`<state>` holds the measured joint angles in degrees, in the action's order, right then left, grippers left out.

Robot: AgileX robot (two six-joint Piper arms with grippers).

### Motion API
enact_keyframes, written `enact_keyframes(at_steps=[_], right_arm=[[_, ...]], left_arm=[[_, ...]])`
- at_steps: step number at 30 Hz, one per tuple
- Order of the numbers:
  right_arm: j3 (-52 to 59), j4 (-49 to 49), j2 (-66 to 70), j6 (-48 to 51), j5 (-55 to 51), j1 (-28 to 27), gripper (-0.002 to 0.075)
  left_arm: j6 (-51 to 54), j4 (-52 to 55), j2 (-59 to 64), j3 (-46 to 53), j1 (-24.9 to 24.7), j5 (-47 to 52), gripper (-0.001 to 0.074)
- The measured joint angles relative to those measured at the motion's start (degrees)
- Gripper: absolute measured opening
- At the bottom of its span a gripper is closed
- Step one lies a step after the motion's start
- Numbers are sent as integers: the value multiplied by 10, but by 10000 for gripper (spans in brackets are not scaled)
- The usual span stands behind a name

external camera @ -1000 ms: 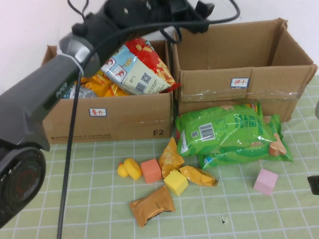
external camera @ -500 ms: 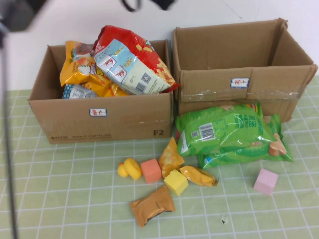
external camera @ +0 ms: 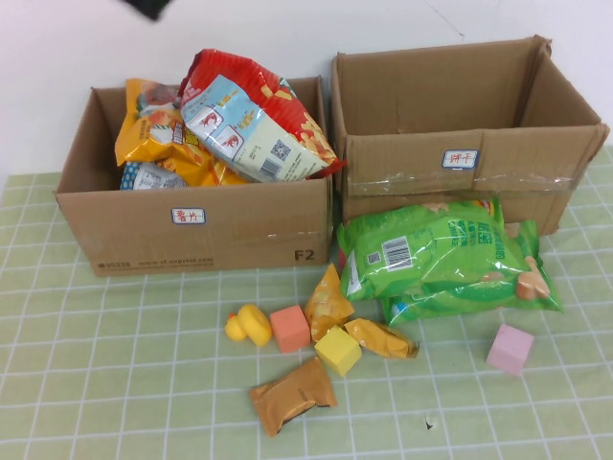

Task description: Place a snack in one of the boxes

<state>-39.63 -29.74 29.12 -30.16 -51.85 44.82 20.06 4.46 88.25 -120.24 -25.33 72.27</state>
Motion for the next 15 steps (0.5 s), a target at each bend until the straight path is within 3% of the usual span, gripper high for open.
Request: enact_keyframes(at_steps=[5,15], right_arm=[[80,7,-85,-48,31,0,9],[122,19,-131,-76,40,0,5]], left_arm=[[-12,-11,-133,146,0,-26,0],[-27,-9,-471,611,0,-346,0]])
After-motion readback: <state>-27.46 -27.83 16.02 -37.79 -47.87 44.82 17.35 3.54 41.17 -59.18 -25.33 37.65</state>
